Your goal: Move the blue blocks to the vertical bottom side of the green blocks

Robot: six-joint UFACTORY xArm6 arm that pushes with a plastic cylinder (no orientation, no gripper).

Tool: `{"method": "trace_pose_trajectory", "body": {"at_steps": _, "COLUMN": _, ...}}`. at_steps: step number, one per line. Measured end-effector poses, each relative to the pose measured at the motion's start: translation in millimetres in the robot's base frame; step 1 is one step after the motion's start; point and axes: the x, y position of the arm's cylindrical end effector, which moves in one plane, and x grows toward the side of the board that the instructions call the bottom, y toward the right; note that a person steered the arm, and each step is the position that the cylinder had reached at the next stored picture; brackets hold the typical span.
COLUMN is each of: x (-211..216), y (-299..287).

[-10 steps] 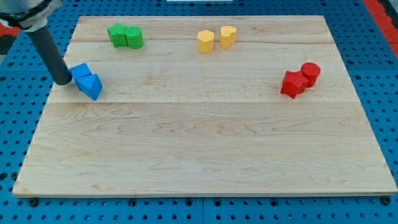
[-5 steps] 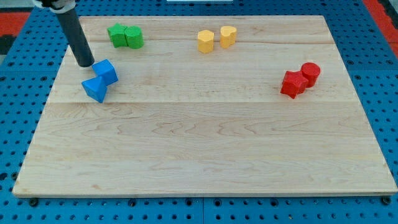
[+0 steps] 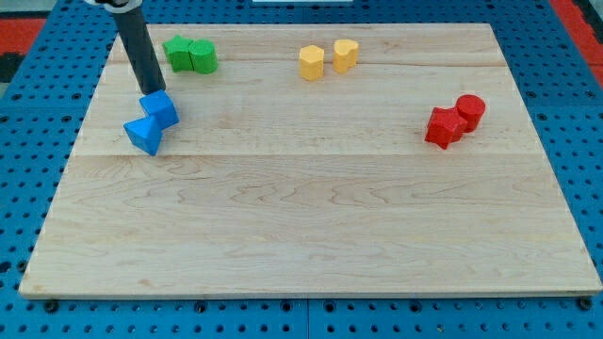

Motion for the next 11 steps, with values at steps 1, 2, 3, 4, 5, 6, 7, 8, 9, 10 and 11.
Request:
{"method": "trace_pose_trajectory", "body": {"at_steps": 1, "x": 26.9, "y": 0.0}}
{"method": "trace_pose_trajectory", "body": {"at_steps": 2, "x": 36.2, "y": -0.2}}
{"method": "trace_pose_trajectory", "body": {"at_steps": 3, "x": 38.5, "y": -0.2}}
{"method": "trace_pose_trajectory", "body": {"at_steps": 4, "x": 38.5, "y": -12.4}}
{"method": "trace_pose_trajectory", "body": {"at_steps": 5, "x": 38.6, "y": -45.7}}
{"method": "trace_pose_trajectory", "body": {"at_steps": 6, "x": 56.8, "y": -54.9}}
{"method": "trace_pose_trajectory", "body": {"at_steps": 7, "x": 86.9, "y": -59.7}}
{"method": "trace_pose_trajectory", "body": {"at_steps": 8, "x": 87.2, "y": -59.7}}
{"method": "trace_pose_trajectory", "body": {"at_steps": 9, "x": 92.3, "y": -29.0}}
{"method": "trace_pose_trajectory", "body": {"at_steps": 10, "x": 92.6, "y": 8.1}}
{"method": "trace_pose_trajectory", "body": {"at_steps": 11, "x": 92.5, "y": 9.0}}
